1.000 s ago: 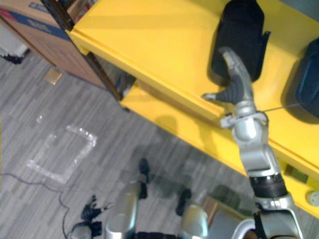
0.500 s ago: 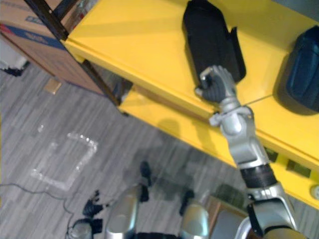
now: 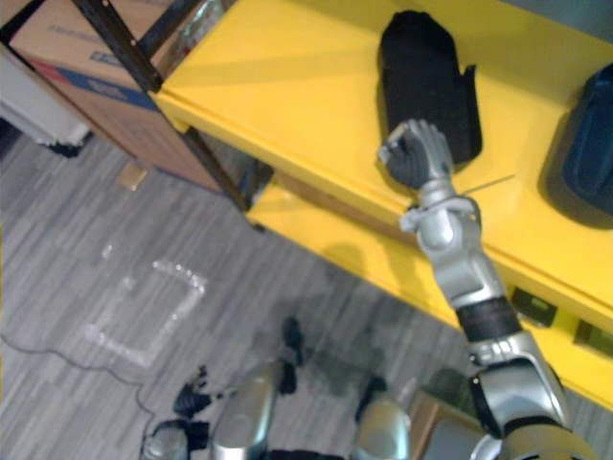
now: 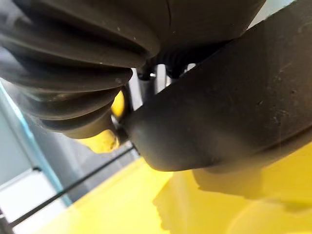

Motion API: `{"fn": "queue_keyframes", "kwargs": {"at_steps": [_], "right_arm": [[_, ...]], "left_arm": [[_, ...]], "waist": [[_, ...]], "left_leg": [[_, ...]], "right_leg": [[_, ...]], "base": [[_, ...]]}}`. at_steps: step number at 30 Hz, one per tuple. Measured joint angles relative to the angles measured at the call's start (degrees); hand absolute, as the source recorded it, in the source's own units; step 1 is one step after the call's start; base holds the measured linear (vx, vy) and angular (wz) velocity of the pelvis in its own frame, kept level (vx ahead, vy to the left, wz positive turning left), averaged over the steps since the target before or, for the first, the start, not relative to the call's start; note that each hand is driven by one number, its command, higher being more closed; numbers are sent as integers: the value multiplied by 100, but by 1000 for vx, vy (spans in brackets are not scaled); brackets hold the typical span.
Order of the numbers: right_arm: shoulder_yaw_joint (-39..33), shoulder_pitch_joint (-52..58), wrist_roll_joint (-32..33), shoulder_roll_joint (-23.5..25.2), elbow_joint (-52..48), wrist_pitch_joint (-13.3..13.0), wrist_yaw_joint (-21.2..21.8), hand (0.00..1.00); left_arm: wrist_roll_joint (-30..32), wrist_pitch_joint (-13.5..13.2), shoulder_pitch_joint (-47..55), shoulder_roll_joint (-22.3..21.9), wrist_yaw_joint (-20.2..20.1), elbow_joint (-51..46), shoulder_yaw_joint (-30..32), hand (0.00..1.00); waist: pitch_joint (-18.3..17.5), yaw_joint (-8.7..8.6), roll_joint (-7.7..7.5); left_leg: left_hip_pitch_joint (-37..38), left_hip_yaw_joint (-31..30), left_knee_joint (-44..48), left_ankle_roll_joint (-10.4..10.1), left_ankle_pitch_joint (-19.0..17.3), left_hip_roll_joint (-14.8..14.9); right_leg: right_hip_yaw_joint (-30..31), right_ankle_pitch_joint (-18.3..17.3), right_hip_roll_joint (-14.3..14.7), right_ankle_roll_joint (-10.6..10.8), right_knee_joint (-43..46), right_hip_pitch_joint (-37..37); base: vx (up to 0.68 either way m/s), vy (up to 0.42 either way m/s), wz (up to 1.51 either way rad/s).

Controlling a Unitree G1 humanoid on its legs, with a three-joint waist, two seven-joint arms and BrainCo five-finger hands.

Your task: Walk over and take plastic housings, then place them on the shelf

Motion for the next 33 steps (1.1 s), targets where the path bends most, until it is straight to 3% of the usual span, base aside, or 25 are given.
{"fn": "queue_keyframes", "kwargs": {"at_steps": [6,13,21,26,27,33], "right_arm": [[-48,-315,-26,164,188,675,-127,100],[-85,-535,-27,272,369,1240,-283,100],[-253,-682,-45,337,667,1642,-292,100],[-495,-714,-7,333,734,1669,-310,100],[-494,-730,11,338,751,1668,-310,0],[-491,-790,331,464,890,1570,-367,0]], "left_arm": [[0,52,-47,-3,-2,-16,-24,0],[0,58,-48,-21,-2,-34,-76,0],[2,112,-45,-58,0,-34,-218,0],[2,167,-46,-57,0,-38,-218,0],[1,209,-48,-57,0,-40,-218,0],[-6,251,-47,-56,3,-31,-236,0]], "waist": [[4,11,9],[23,31,84],[-23,51,196],[-23,41,196],[-23,38,196],[-24,32,196]], "left_leg": [[-69,-63,67,9,-7,-7],[-18,-41,56,-11,-26,-39],[221,110,-133,-20,3,-112],[236,119,-175,4,24,-139],[260,124,-221,21,52,-145],[451,140,-433,-41,140,-159]], "right_leg": [[-78,-1,-1,-2,-2,14],[-66,-32,-62,6,83,28],[65,-42,-151,29,92,89],[72,-38,-173,36,85,87],[76,-36,-173,38,84,87],[96,-35,-173,42,85,160]], "base": [[12,0,6],[0,0,0],[14,4,-7],[35,2,0],[30,-4,-1],[11,-7,-3]]}}
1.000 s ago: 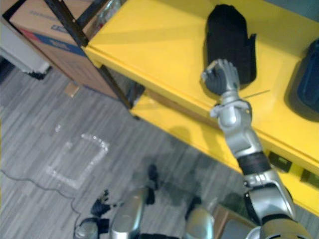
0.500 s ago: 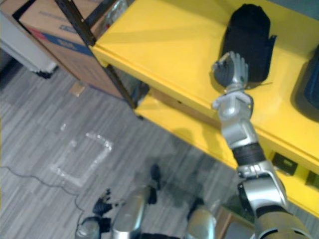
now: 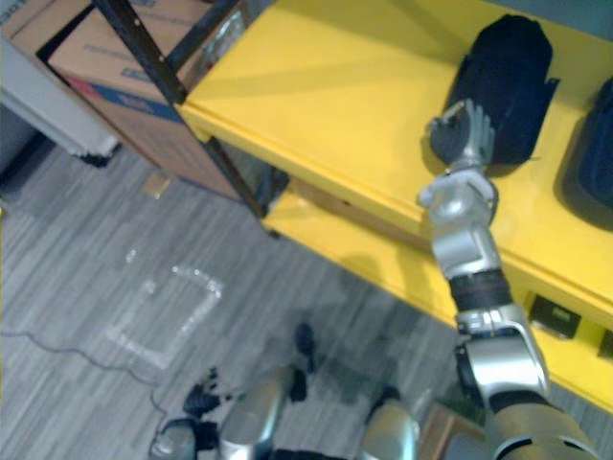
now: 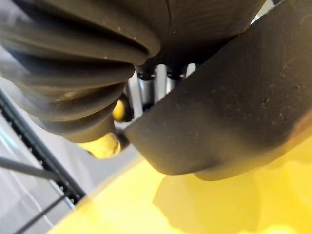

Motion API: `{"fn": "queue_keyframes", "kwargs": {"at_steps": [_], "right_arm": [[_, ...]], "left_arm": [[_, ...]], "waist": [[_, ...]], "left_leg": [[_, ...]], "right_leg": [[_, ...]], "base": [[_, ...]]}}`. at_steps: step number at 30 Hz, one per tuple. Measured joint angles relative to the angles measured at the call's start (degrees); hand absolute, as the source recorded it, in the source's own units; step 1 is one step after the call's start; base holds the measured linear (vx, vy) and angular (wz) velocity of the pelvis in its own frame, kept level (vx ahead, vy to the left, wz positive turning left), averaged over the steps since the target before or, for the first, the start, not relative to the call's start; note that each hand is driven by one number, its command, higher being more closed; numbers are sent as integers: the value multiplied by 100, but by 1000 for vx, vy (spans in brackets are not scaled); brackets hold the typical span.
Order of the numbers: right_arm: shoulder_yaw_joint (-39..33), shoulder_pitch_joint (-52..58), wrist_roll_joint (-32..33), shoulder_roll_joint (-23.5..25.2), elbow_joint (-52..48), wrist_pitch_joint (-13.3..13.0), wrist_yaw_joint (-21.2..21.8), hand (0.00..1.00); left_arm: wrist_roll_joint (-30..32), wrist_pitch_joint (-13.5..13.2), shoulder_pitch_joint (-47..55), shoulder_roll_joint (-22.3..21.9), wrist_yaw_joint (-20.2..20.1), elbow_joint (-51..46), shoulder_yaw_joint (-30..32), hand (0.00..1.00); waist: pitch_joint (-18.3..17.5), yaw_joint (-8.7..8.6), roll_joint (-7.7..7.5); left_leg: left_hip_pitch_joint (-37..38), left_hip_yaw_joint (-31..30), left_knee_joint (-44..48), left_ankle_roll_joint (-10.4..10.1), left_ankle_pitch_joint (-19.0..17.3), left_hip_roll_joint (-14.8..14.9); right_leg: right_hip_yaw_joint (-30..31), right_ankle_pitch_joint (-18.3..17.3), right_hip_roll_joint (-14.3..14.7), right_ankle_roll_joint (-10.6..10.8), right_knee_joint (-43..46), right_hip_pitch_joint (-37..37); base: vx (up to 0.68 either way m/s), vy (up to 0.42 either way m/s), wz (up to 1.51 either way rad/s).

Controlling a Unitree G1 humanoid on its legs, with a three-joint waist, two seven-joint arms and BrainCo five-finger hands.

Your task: Walk over and take plastic housings, then place them on the shelf

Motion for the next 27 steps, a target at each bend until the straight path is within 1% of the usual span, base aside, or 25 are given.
{"fn": "queue_keyframes", "kwargs": {"at_steps": [2,3,5,7,8,9,10,11,12,13,15,18,22,24,25,27], "right_arm": [[2,8,98,35,53,-208,-115,0],[3,10,102,47,51,-253,-132,0],[7,27,102,53,40,-484,-175,0],[19,34,102,57,27,-646,-238,0],[39,68,104,96,1,-837,-261,0],[59,87,113,113,-29,-896,-289,0],[73,108,134,132,-52,-1017,-369,0],[84,174,221,197,-176,-1181,-436,0],[134,257,231,280,-304,-1268,-505,0],[172,297,235,321,-353,-1305,-527,0],[305,377,342,484,-524,-1482,-631,0],[308,395,449,618,-760,-1564,-639,0],[322,421,448,716,-1007,-1563,-642,0],[327,421,448,757,-1039,-1511,-680,0],[325,421,449,775,-1039,-1423,-733,0],[325,420,450,797,-1039,-1402,-782,0]], "left_arm": [[1,0,2,0,6,26,-22,0],[1,0,3,0,9,39,-26,0],[4,-1,3,0,36,54,-27,0],[6,-7,3,0,43,58,-29,0],[7,-26,3,0,44,85,-35,0],[7,-42,3,0,44,110,-36,0],[6,-49,3,0,44,129,-38,0],[7,-88,2,-1,44,148,-42,0],[8,-142,3,0,45,172,-43,0],[8,-163,4,0,44,176,-43,0],[16,-176,4,0,43,176,-43,0],[39,-183,6,0,44,182,-45,0],[45,-215,6,0,43,234,-53,0],[46,-222,6,0,43,272,-56,0],[44,-228,7,0,44,278,-57,0],[45,-256,9,0,45,287,-66,0]], "waist": [[0,-11,1],[-3,-20,5],[-3,-30,5],[-3,-32,5],[-3,-32,5],[-3,-33,5],[-3,-37,5],[-3,-39,5],[-3,-40,5],[-3,-39,5],[-3,-45,5],[-3,-45,5],[-3,-42,5],[-3,-46,5],[-3,-45,5],[-3,-45,5]], "left_leg": [[75,1,-152,-33,41,-16],[77,0,-178,-25,55,-17],[86,0,-247,-58,99,-17],[99,1,-303,-49,153,-20],[98,2,-317,-53,158,-20],[99,2,-317,-52,161,-21],[101,5,-318,-47,165,-20],[107,4,-324,-30,182,-19],[132,4,-345,-34,190,-14],[151,4,-368,-39,198,-15],[180,2,-419,-37,225,-15],[263,-11,-526,-37,272,-25],[367,-22,-567,-38,273,-36],[370,-24,-580,-46,277,-34],[370,-26,-581,-48,278,-33],[373,-27,-582,-47,282,-33]], "right_leg": [[1,-9,-2,5,-1,6],[1,-11,-3,8,0,-1],[2,-13,-4,10,0,-25],[3,-14,-2,12,2,-42],[5,-10,-4,19,22,-59],[5,-4,-4,31,35,-63],[5,-4,-3,35,50,-72],[3,-14,-3,36,67,-76],[3,-22,-4,28,74,-67],[3,-30,-4,27,77,-62],[0,-60,-2,35,89,-57],[-33,-71,2,36,79,4],[-51,-73,6,38,24,120],[-51,-74,14,39,16,120],[-51,-74,14,39,16,122],[-51,-72,16,42,16,124]], "base": [[0,0,0],[0,0,0],[0,0,0],[41,-1,-1],[47,-7,-1],[53,-16,-2],[55,-25,-1],[67,-33,-2],[56,-28,-1],[55,-29,-1],[46,-29,0],[50,-25,3],[30,-8,2],[0,0,0],[0,0,0],[0,0,0]]}}
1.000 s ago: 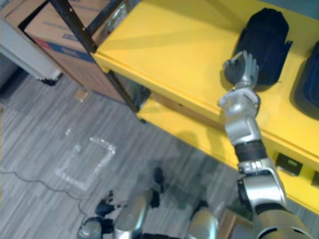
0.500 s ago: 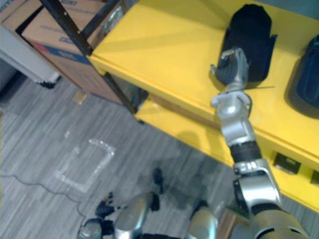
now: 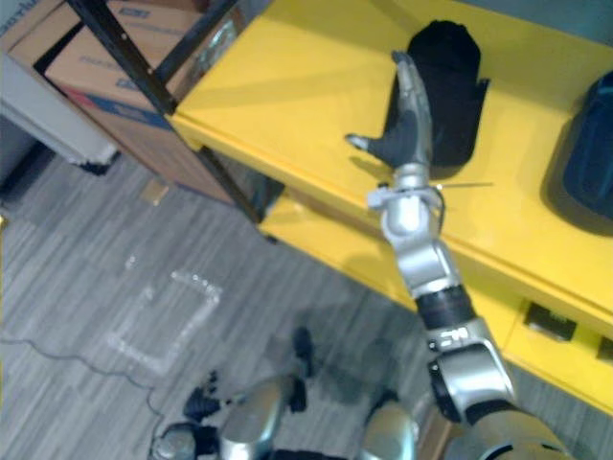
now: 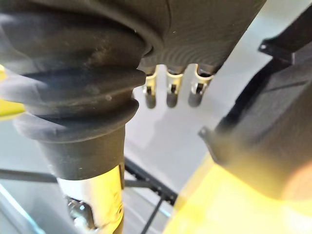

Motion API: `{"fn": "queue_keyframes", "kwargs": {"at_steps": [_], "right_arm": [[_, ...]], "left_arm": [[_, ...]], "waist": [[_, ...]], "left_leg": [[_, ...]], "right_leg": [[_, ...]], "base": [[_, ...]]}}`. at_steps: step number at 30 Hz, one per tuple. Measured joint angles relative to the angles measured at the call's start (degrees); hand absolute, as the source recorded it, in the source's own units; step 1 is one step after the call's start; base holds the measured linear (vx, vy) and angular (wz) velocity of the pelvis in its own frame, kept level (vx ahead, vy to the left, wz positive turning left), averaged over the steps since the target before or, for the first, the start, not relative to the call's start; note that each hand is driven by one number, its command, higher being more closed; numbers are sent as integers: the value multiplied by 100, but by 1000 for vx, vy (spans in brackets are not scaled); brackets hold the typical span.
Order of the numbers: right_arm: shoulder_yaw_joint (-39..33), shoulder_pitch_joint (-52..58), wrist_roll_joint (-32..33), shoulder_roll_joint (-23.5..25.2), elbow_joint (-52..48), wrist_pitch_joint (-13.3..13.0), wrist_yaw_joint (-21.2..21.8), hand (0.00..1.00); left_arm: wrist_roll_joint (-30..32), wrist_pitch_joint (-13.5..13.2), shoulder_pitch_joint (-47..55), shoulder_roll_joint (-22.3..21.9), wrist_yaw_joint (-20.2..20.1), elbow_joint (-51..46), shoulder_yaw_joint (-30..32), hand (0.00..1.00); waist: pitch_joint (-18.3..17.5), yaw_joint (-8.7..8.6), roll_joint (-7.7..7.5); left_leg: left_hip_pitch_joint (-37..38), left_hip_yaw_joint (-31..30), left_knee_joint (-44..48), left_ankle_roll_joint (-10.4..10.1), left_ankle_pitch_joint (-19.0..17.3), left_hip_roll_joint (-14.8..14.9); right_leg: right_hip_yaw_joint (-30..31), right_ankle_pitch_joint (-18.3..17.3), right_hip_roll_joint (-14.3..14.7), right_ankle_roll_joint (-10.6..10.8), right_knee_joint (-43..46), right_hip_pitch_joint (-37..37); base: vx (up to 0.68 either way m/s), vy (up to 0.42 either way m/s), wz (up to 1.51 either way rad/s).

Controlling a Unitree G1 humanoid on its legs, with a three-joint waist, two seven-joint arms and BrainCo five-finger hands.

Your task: Walk over and take plastic housings, then place them on the shelf

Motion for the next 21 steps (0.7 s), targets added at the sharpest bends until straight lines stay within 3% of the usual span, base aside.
{"fn": "queue_keyframes", "kwargs": {"at_steps": [8,15,21], "right_arm": [[-164,-54,5,110,-321,-129,-715,0],[-1001,655,543,56,-1804,-103,-816,0],[-1155,1456,937,52,-2097,120,-796,0]], "left_arm": [[-1,-172,16,2,31,115,-95,0],[-39,-165,68,17,28,106,-66,0],[-43,-165,142,-3,38,71,120,0]], "waist": [[0,-16,0],[-5,-129,-52],[-16,-295,-146]], "left_leg": [[155,-4,-146,-6,64,-9],[85,-20,-192,-28,70,-27],[-109,-17,-71,53,46,-29]], "right_leg": [[-7,5,10,8,-34,103],[-25,15,14,29,-75,46],[-36,146,69,119,-223,-13]], "base": [[0,0,0],[8,2,1],[36,-5,0]]}}
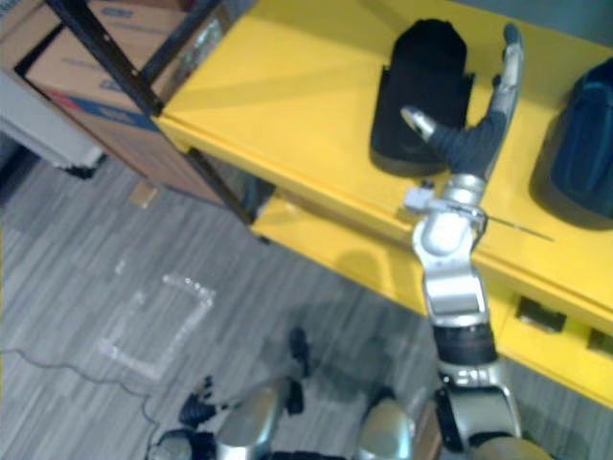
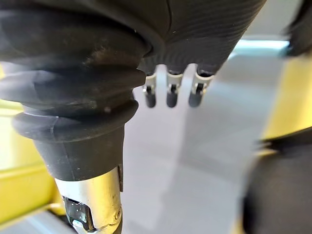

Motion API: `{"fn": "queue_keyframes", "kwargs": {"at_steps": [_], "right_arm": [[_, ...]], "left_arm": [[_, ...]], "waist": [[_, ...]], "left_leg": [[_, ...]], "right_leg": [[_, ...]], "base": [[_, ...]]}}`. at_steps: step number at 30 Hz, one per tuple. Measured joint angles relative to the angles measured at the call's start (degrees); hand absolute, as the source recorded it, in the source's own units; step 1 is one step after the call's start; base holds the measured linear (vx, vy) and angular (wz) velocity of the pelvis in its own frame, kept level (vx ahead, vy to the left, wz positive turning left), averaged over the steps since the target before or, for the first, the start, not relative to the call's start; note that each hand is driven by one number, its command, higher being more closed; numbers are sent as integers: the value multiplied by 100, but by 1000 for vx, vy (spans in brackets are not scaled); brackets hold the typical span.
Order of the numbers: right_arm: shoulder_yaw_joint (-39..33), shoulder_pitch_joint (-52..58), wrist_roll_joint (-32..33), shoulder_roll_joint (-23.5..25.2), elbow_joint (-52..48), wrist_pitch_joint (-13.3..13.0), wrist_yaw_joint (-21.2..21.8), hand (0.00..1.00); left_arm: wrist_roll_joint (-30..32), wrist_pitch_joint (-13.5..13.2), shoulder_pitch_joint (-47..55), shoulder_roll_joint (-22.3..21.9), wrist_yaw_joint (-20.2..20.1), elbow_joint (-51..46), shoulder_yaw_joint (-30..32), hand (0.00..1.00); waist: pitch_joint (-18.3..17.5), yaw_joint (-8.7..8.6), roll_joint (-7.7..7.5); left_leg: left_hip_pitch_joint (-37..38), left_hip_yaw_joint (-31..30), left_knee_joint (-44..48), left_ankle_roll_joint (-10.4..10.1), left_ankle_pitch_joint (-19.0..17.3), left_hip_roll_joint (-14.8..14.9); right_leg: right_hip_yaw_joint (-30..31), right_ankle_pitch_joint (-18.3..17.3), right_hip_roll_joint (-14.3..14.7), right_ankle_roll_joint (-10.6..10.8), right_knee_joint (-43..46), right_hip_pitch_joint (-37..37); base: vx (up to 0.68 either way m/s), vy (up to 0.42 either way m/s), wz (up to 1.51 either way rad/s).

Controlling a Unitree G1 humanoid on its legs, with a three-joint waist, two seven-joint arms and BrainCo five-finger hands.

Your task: Walk over and take plastic housings, then place them on the shelf

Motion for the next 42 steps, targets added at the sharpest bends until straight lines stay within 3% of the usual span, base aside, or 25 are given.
{"fn": "queue_keyframes", "kwargs": {"at_steps": [6,18,22,35,39,40,42], "right_arm": [[-124,250,728,38,-28,-31,45,0],[-112,738,2137,190,-25,-28,979,0],[-91,752,2308,306,-25,-27,1148,0],[292,752,2315,470,-13,-17,1271,0],[297,735,1840,479,1,-41,1073,0],[297,730,1651,479,2,-112,1004,0],[287,675,1002,479,-6,-554,751,0]], "left_arm": [[-1,0,20,6,117,-90,33,0],[-1,-14,72,7,178,-92,141,0],[-1,-12,77,47,181,-108,150,0],[-22,-7,81,48,217,-91,137,0],[-22,-12,81,48,221,-86,135,0],[-21,-13,81,48,222,-86,135,0],[-19,-15,82,45,226,-82,138,0]], "waist": [[22,25,-63],[8,17,-178],[13,18,-249],[13,41,-252],[13,41,-251],[13,41,-251],[13,32,-251]], "left_leg": [[-96,14,79,43,-88,-5],[-85,33,58,37,-79,13],[-39,44,50,38,-81,40],[49,133,-11,6,-57,82],[48,150,-17,5,-57,86],[48,149,-18,4,-56,85],[45,139,-12,-5,-49,84]], "right_leg": [[13,107,17,18,-206,11],[33,151,53,-17,-280,23],[35,211,105,-26,-370,112],[144,185,124,-74,-284,63],[168,164,113,-93,-241,18],[168,161,111,-92,-236,14],[160,159,110,-88,-229,11]], "base": [[12,7,-1],[0,0,0],[6,-3,-1],[7,-7,-3],[1,-4,-3],[0,0,0],[0,0,0]]}}
